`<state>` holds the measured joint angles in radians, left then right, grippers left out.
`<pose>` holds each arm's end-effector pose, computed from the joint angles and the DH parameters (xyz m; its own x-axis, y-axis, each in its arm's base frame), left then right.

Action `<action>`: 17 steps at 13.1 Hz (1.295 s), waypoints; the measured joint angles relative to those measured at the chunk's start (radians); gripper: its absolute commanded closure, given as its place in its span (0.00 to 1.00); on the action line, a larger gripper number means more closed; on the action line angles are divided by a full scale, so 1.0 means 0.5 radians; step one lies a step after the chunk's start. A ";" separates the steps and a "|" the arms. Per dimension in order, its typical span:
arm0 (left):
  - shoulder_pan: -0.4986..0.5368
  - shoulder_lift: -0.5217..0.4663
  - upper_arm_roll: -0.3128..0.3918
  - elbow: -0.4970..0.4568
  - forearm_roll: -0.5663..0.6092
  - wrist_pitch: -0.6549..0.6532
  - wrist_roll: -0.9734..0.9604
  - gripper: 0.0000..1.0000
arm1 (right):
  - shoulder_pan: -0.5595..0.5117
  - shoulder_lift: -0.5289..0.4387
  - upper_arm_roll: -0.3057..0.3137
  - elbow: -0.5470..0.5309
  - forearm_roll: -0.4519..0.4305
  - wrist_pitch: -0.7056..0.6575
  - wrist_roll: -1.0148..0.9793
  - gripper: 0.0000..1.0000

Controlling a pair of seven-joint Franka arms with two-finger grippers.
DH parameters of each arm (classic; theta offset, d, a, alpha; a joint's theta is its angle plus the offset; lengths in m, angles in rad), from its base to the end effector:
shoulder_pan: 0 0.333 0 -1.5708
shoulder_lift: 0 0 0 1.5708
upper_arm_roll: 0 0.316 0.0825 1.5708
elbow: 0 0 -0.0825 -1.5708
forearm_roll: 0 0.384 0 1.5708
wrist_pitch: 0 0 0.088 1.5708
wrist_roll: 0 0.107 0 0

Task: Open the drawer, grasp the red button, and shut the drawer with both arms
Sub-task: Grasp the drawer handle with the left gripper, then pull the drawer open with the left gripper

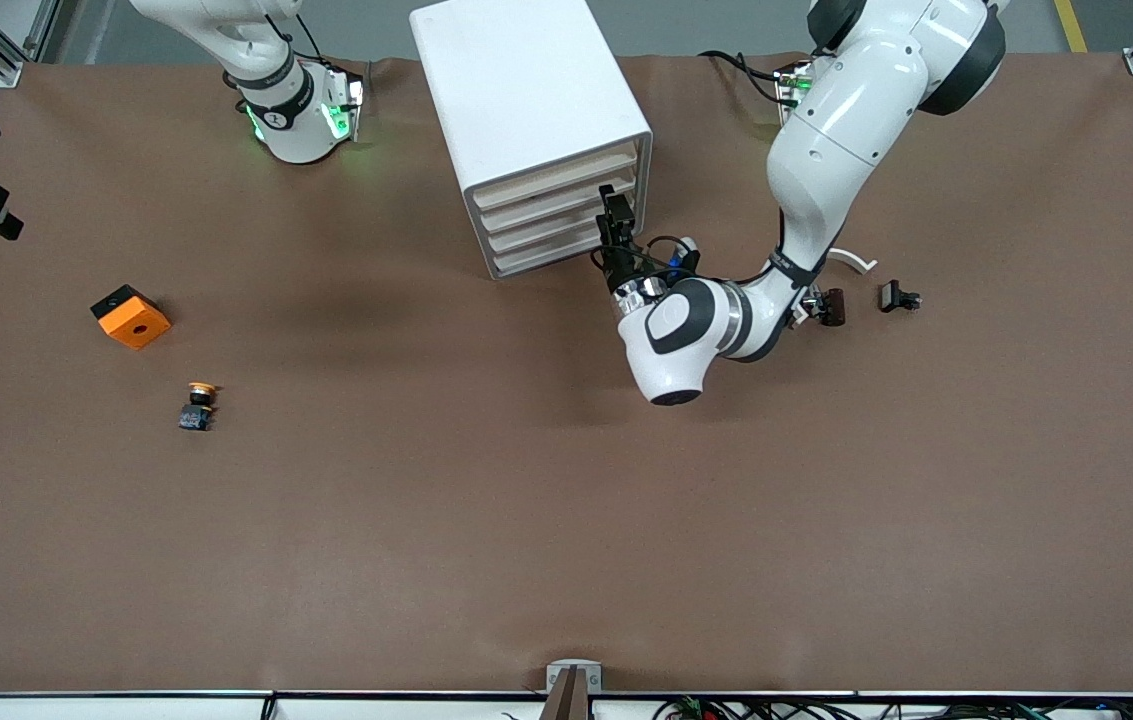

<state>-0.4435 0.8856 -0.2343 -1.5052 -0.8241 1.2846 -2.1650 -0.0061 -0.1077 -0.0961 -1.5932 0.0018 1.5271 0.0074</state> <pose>0.4241 -0.4359 0.1737 -0.2303 0.9697 -0.0816 0.1326 -0.0518 -0.9898 0.5132 -0.0556 0.6674 0.9932 -0.1091 0.0410 -0.1087 -0.9940 -0.0124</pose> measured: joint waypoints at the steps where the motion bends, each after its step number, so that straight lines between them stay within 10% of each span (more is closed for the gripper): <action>1: -0.027 0.007 0.000 -0.009 -0.006 0.000 0.000 0.32 | 0.000 0.000 0.000 0.000 0.000 0.000 0.000 0.00; 10: -0.101 0.021 0.006 -0.028 -0.015 0.000 -0.004 0.89 | 0.000 0.000 0.000 0.000 0.000 0.000 -0.001 0.00; 17: -0.093 0.022 0.012 -0.027 -0.015 -0.002 -0.055 0.90 | 0.000 0.000 0.001 0.000 0.000 0.000 -0.002 0.00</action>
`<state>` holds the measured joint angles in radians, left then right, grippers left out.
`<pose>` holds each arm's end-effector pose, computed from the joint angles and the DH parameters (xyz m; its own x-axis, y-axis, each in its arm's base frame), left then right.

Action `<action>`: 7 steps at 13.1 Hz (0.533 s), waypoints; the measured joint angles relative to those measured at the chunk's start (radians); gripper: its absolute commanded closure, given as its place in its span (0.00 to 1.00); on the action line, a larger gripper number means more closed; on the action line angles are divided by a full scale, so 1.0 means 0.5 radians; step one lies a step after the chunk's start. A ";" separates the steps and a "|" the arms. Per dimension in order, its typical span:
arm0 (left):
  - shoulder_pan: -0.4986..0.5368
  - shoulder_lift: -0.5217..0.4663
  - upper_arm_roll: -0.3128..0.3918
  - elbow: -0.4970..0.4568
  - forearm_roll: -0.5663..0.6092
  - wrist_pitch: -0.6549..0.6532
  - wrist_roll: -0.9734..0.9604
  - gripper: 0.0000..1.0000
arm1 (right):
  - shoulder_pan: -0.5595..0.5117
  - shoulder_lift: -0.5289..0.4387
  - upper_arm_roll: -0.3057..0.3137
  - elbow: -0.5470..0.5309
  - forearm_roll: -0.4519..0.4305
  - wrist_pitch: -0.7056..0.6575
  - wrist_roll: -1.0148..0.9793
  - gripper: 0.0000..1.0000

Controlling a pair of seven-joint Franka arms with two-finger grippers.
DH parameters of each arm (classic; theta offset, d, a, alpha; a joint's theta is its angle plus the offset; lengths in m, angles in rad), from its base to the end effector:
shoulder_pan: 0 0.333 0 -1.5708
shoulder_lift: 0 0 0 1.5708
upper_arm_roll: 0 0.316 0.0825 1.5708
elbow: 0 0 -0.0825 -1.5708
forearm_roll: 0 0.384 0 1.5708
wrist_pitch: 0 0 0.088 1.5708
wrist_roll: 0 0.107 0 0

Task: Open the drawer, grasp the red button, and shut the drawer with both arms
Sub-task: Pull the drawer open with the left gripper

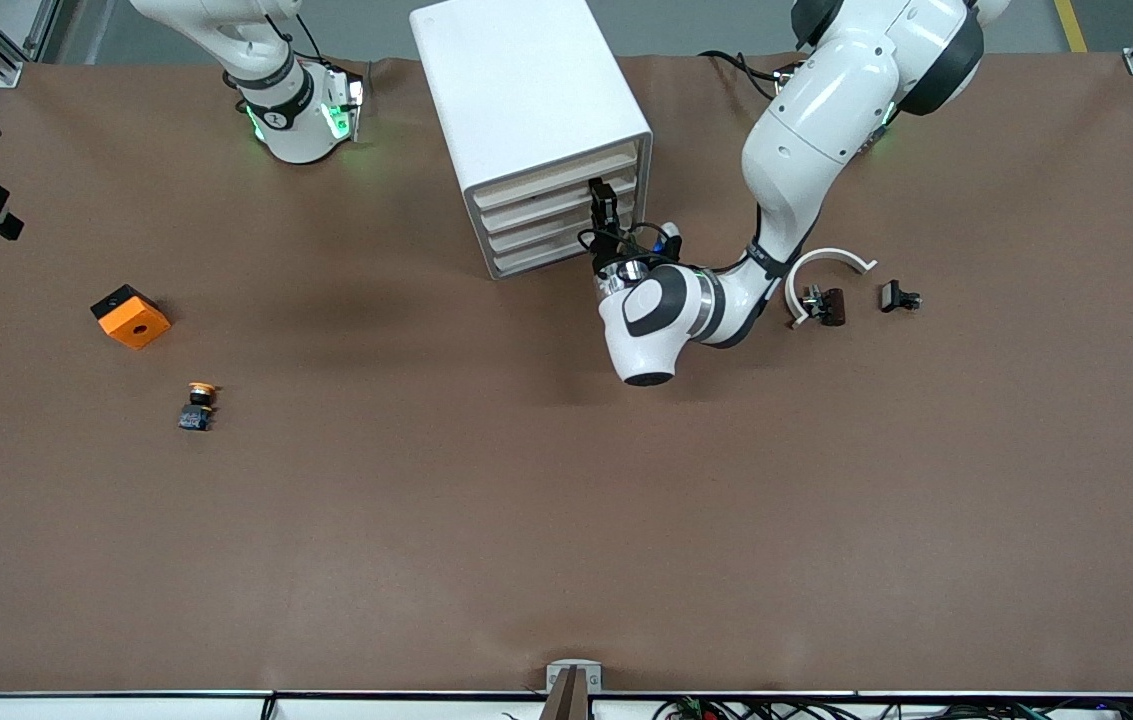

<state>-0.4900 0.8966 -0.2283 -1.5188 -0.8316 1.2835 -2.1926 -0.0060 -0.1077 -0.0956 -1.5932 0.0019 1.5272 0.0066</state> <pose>0.3999 -0.4508 0.1632 -0.1955 0.9800 -0.0365 0.1022 -0.0167 -0.9946 0.5132 -0.0553 0.6674 0.9933 -0.1077 0.0411 -0.1073 -0.9942 -0.0124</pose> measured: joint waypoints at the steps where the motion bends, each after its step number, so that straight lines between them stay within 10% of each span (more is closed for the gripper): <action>1: 0.008 0.000 0.001 0.000 0.000 -0.001 0.000 0.90 | 0.000 0.000 0.000 0.000 0.000 0.000 0.000 0.00; 7: 0.095 0.000 0.013 0.018 0.000 0.007 -0.001 0.87 | 0.000 0.000 0.001 0.000 0.000 0.000 -0.001 0.00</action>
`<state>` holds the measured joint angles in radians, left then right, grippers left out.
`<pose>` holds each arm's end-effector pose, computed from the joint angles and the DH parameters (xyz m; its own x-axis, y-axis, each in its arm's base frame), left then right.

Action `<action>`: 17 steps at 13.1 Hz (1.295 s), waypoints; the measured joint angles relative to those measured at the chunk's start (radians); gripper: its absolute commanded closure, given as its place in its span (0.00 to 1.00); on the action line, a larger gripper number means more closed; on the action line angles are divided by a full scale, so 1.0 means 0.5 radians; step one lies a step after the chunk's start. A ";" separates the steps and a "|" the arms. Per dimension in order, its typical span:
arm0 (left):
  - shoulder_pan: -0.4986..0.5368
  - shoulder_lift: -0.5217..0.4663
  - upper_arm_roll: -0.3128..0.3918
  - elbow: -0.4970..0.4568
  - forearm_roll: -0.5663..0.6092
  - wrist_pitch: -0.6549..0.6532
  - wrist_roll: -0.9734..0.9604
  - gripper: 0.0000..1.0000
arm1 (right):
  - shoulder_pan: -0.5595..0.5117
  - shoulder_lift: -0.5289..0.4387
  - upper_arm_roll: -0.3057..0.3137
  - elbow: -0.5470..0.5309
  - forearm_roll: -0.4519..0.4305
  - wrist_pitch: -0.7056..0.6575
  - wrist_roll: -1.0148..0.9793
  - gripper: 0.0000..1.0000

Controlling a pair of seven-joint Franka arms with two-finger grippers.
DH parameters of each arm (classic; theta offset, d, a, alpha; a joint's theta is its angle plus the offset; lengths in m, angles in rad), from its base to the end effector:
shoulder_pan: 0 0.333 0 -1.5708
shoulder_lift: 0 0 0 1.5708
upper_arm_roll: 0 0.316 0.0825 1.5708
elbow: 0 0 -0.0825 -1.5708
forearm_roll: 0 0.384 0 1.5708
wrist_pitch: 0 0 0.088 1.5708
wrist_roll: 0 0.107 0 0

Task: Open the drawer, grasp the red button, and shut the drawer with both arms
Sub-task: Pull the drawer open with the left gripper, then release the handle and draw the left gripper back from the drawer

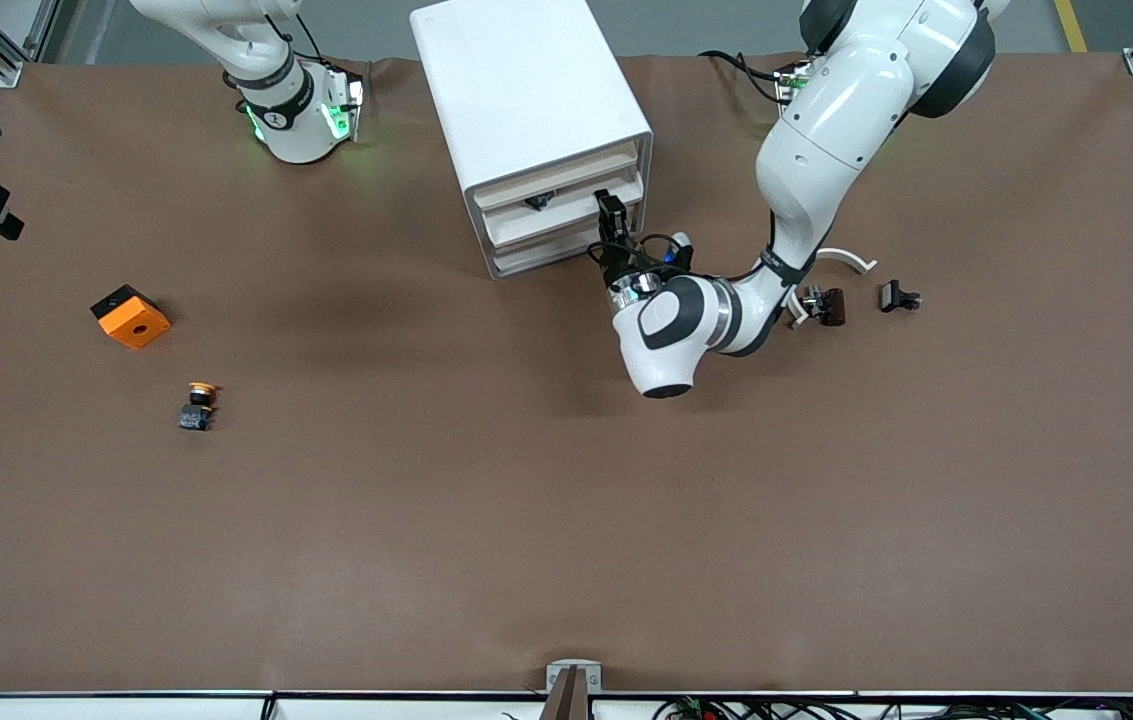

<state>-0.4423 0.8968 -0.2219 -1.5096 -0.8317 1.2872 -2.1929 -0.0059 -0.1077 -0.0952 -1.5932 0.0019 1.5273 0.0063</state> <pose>0.4261 -0.4301 0.1644 -0.2492 0.9676 -0.0392 0.1152 -0.0106 -0.9933 0.5133 -0.0550 0.6675 0.9934 -0.1069 0.0412 -0.1065 -0.9942 -0.0124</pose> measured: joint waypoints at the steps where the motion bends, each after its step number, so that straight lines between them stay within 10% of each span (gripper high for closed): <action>1: 0.017 0.000 0.014 0.012 0.000 0.003 0.000 0.87 | 0.000 0.000 0.000 0.000 0.000 0.000 0.000 0.00; 17: 0.260 0.004 0.224 0.247 -0.120 0.160 0.000 0.78 | 0.000 0.000 0.001 -0.005 0.000 0.000 -0.001 0.00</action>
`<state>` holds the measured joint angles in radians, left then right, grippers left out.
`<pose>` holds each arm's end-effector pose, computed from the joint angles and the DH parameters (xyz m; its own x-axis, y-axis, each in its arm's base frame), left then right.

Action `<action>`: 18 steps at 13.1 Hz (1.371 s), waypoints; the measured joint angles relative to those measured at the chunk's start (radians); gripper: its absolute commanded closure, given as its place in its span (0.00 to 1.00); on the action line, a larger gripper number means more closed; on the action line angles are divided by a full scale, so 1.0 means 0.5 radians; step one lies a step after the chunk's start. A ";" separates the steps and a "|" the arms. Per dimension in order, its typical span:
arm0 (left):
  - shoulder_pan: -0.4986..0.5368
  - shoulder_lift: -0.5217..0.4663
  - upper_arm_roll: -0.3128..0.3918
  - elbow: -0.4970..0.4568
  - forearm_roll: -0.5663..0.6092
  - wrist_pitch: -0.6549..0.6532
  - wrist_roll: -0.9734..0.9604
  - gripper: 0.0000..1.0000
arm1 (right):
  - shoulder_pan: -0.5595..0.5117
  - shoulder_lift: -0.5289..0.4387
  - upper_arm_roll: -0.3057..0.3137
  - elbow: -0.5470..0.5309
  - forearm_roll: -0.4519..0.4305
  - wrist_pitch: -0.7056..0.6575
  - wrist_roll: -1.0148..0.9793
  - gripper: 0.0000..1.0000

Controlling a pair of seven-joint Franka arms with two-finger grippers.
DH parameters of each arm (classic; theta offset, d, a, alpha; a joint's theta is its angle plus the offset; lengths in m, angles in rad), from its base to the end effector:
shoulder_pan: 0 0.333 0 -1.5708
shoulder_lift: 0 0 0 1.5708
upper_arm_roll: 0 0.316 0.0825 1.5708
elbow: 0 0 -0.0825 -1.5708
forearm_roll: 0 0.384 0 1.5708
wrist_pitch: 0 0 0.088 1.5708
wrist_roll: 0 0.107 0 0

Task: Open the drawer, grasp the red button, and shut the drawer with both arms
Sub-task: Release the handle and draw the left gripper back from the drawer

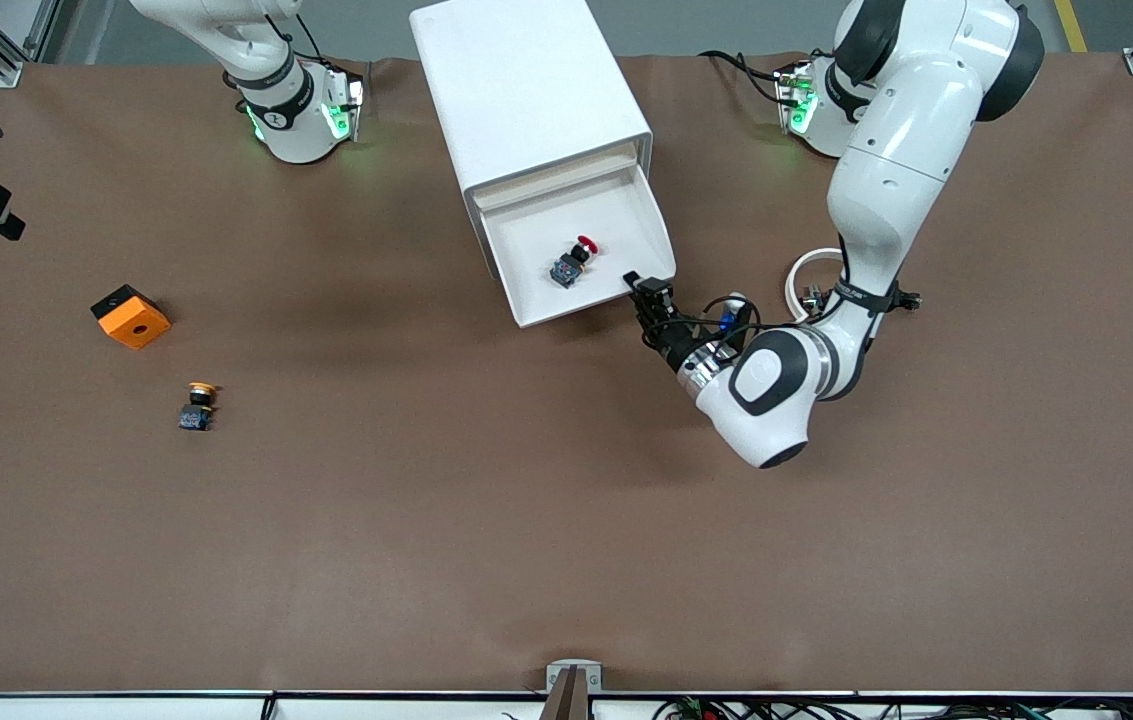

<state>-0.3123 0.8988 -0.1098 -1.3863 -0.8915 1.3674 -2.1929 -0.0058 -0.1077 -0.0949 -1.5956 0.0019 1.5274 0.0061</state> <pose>0.5554 -0.3391 0.1861 -0.5183 0.8491 -0.1017 0.2807 0.0565 -0.9581 0.5133 -0.0548 0.6663 0.9936 -0.1063 0.0389 -0.1059 -0.9943 -0.0123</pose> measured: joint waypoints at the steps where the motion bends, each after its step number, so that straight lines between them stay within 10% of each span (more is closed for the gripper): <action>1: 0.026 0.000 0.002 0.015 -0.022 0.017 0.000 0.78 | 0.000 0.000 0.000 0.000 0.000 0.000 0.000 0.00; 5: 0.137 0.007 0.007 0.068 -0.093 0.118 0.000 0.78 | 0.000 0.000 0.000 0.000 0.000 0.001 0.000 0.00; 10: 0.148 0.028 0.007 0.093 -0.100 0.133 0.008 0.04 | 0.000 0.000 -0.002 0.000 0.000 0.015 -0.005 0.00; 18: 0.176 -0.017 0.068 0.239 0.267 0.138 0.858 0.00 | -0.002 0.000 -0.010 -0.001 -0.002 0.056 -0.113 0.00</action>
<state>-0.2242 0.8905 -0.0757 -1.2668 -0.7581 1.4364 -1.7638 -0.0069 -0.1077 -0.1001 -1.5960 0.0008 1.5556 -0.0506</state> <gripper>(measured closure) 0.000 0.000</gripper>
